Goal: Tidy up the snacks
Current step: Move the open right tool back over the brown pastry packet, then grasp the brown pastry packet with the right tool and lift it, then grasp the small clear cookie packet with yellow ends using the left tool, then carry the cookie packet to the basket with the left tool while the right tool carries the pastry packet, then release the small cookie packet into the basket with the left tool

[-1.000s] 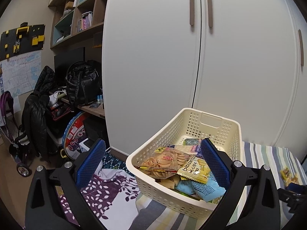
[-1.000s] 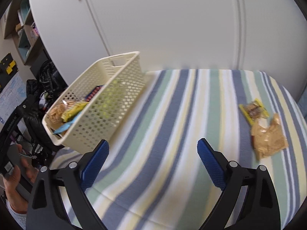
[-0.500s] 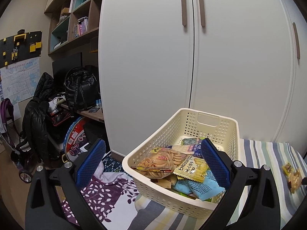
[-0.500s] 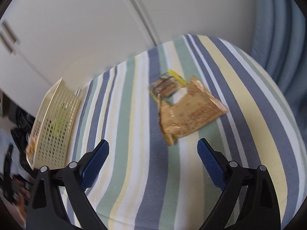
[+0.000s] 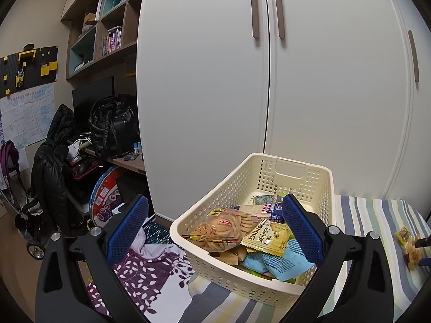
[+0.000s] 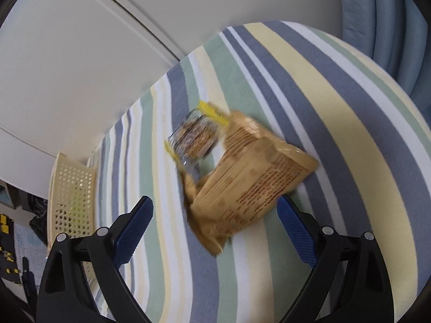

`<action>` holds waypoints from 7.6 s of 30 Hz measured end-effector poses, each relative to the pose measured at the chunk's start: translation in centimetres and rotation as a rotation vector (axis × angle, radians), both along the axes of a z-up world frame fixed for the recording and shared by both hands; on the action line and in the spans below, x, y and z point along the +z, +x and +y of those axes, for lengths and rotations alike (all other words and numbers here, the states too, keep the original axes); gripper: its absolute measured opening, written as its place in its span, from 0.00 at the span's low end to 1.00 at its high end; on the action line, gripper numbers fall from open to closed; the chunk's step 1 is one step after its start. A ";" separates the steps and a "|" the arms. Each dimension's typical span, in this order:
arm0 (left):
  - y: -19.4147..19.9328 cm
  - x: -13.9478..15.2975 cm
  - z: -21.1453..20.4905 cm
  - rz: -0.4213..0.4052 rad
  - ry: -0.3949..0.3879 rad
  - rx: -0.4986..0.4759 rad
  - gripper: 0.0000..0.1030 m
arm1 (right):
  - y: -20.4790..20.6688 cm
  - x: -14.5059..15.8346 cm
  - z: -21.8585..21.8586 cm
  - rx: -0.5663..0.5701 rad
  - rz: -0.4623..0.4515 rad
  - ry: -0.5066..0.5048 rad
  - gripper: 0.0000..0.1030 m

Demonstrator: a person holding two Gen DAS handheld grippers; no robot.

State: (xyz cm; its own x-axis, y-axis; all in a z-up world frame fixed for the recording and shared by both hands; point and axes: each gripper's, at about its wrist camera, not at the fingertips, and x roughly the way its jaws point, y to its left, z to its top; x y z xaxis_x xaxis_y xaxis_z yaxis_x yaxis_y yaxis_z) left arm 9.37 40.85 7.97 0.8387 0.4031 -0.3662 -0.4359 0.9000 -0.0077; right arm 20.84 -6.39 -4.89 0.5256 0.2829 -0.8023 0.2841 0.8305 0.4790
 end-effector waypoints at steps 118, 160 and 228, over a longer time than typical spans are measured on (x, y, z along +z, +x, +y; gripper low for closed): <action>21.4 -13.5 -33.7 0.681 0.018 -0.894 0.43 | 0.2 3.8 -6.0 0.108 -0.221 -0.213 0.50; 7.8 -0.2 -9.6 0.193 -0.071 -0.464 0.39 | -1.6 5.4 -2.2 0.257 -0.393 -0.115 0.50; 6.8 0.1 -1.8 0.107 -0.044 -0.085 0.97 | 0.2 14.6 14.7 0.565 -0.541 -0.082 0.50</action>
